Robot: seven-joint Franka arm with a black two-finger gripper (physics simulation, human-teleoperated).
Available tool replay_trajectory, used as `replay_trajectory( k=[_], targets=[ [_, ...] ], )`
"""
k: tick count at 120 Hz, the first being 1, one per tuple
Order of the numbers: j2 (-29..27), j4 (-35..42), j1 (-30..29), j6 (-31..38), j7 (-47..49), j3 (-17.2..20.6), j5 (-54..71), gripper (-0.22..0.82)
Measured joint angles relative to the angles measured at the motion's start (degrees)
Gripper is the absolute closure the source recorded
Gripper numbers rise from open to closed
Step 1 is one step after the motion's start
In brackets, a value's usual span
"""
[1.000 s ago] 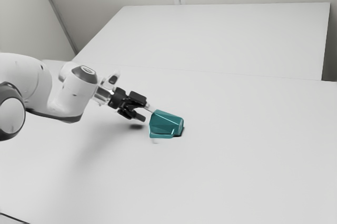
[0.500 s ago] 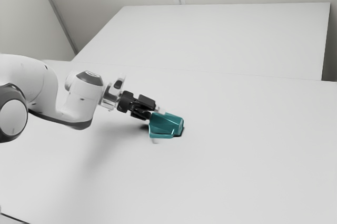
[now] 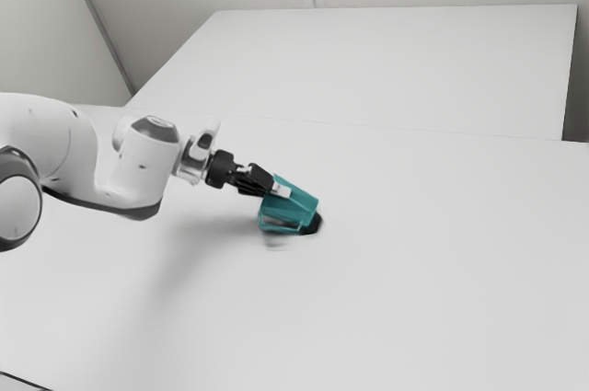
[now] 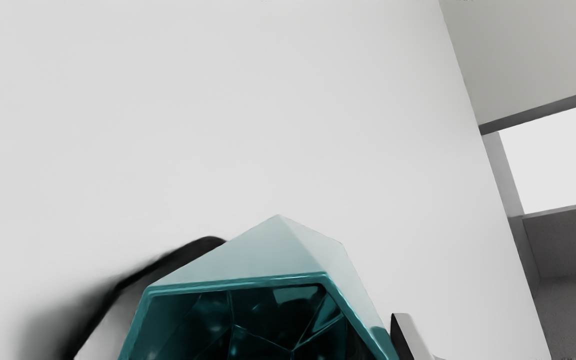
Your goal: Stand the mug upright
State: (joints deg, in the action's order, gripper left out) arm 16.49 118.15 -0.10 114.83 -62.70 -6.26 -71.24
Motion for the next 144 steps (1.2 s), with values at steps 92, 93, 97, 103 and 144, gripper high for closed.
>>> replay_trajectory(
  k=[92, 93, 97, 103, 144],
  targets=[
    [-11.3, -8.2, 2.5, 3.0, 25.3, 3.7, 66.2, 0.78],
    [-11.2, -8.0, 2.6, 3.2, 25.8, 3.7, 66.5, 0.78],
    [-11.2, -7.2, 2.8, 4.2, 27.5, 3.8, 67.6, 0.78],
    [-11.1, -5.7, 2.8, 6.0, 30.0, 3.8, 68.8, 0.78],
    [-6.4, -2.8, 3.8, 16.4, 42.7, 3.8, 71.2, 0.78]
  ],
)
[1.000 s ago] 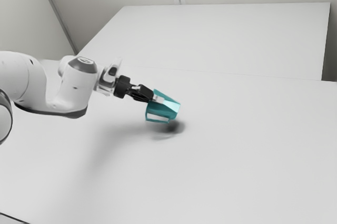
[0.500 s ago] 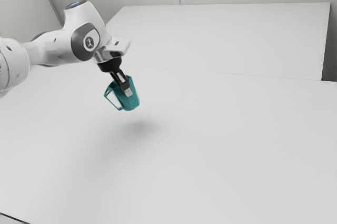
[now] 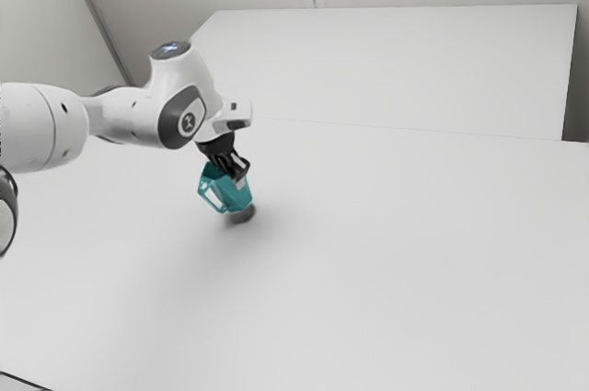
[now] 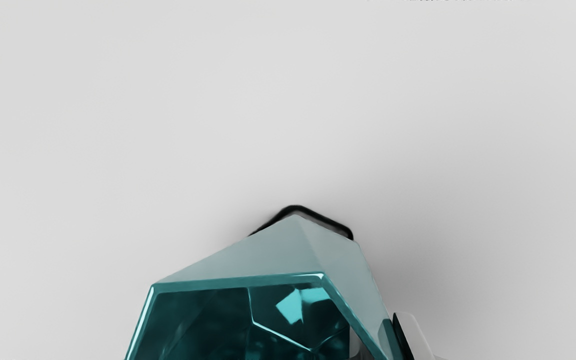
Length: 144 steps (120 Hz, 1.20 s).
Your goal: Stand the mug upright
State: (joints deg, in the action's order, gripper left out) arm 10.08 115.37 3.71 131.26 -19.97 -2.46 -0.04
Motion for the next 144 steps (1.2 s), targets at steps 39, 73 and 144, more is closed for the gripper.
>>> replay_trajectory(
  k=[39, 73, 144],
  targets=[
    [3.4, 0.2, 0.6, 2.6, 7.0, 0.0, 0.3, 0.78],
    [3.8, 0.1, 0.9, 3.0, 10.0, 0.1, -0.6, 0.40],
    [-2.4, -20.1, -0.4, -19.0, 11.5, -0.3, -1.3, 0.02]
  ],
)
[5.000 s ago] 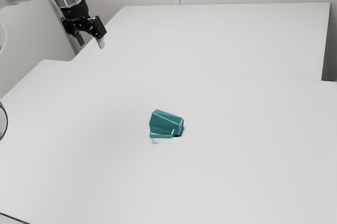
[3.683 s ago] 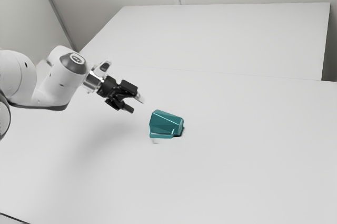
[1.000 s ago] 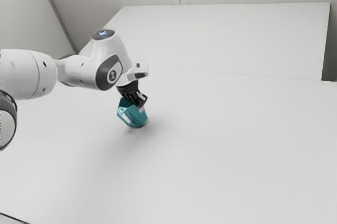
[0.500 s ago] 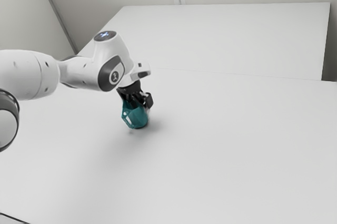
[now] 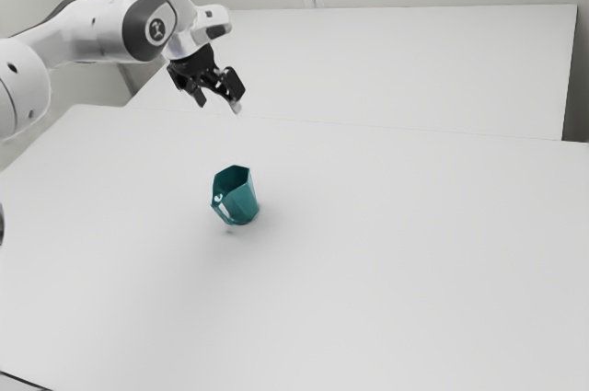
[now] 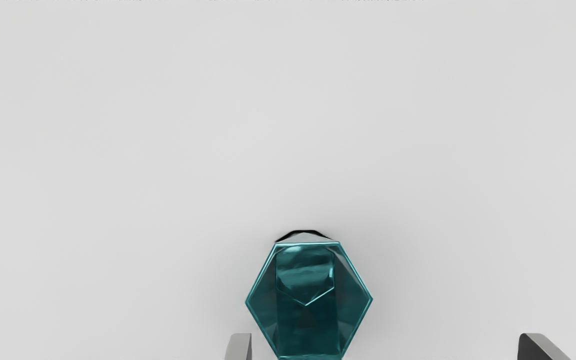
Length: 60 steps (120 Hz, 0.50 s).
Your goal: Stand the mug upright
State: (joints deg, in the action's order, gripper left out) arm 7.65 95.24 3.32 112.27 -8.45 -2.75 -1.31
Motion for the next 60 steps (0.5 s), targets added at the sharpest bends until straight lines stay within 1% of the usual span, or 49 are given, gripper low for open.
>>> replay_trajectory(
  k=[9, 19, 37, 60],
  targets=[
    [1.1, -4.0, -0.5, -3.8, -0.5, -0.1, -0.2, 0.02],
    [1.4, -6.5, -0.6, -7.0, -1.1, -0.2, -0.3, 0.01],
    [1.4, -7.6, -0.5, -11.4, -2.0, -0.2, -0.3, 0.01],
    [1.3, -7.8, -0.5, -13.9, -3.1, -0.2, -0.4, 0.00]
  ],
)
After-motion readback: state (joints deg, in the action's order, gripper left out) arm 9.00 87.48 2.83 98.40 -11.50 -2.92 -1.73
